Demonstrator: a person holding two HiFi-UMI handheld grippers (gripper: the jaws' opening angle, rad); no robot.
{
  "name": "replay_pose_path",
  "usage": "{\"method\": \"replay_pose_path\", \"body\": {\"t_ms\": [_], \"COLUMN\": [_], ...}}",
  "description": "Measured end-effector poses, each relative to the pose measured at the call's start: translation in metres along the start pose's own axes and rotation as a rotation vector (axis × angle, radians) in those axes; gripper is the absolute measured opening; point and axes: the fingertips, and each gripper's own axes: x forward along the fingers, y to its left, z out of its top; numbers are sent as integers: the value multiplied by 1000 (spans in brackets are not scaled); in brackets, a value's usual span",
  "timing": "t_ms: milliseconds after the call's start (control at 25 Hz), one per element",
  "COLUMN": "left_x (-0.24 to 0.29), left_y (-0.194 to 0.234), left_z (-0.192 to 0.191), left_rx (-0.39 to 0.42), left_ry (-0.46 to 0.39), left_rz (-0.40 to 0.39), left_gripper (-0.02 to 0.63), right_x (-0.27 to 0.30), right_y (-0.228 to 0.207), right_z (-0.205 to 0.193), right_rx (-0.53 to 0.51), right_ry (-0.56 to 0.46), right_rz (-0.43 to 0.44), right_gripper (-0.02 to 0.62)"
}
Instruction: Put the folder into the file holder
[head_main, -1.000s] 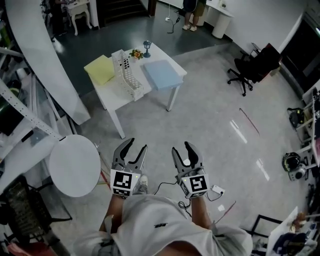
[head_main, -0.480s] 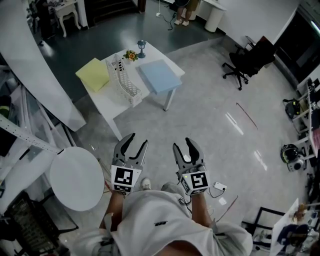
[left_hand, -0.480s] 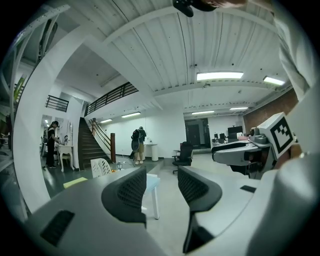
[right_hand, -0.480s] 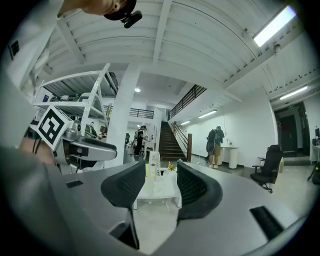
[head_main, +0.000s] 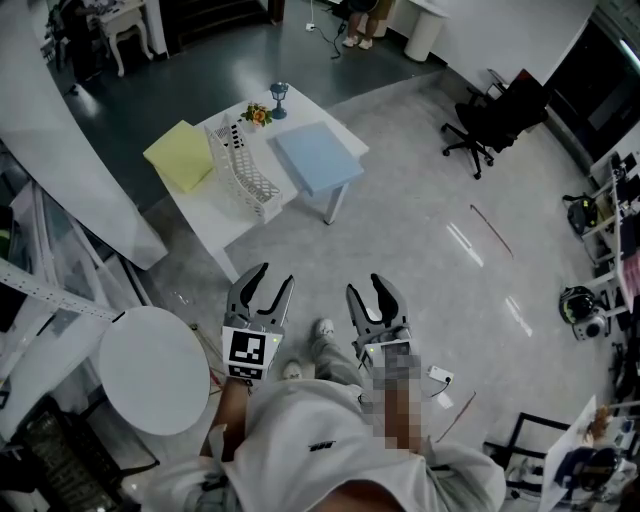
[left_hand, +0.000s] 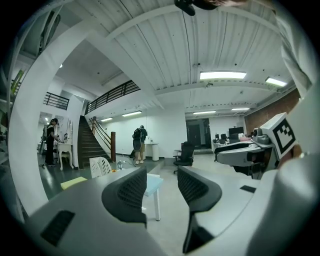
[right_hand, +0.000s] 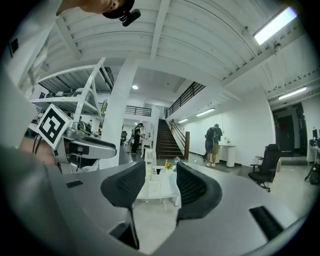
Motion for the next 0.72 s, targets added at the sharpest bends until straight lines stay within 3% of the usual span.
{"method": "replay_pose_path", "body": {"t_ms": [320, 720], "left_x": [38, 119], "left_y": [15, 35], "left_z": [0, 12], "left_rx": [-3, 7], "left_ry": [-5, 1], "left_rz": [13, 29], "left_gripper": [206, 200], "right_x": [36, 105], "right_y": [-22, -84], "right_z": [-3, 2], "right_rx": [-15, -4], "right_ry": [4, -2], "right_rz": [13, 23], "right_gripper": [195, 195]}}
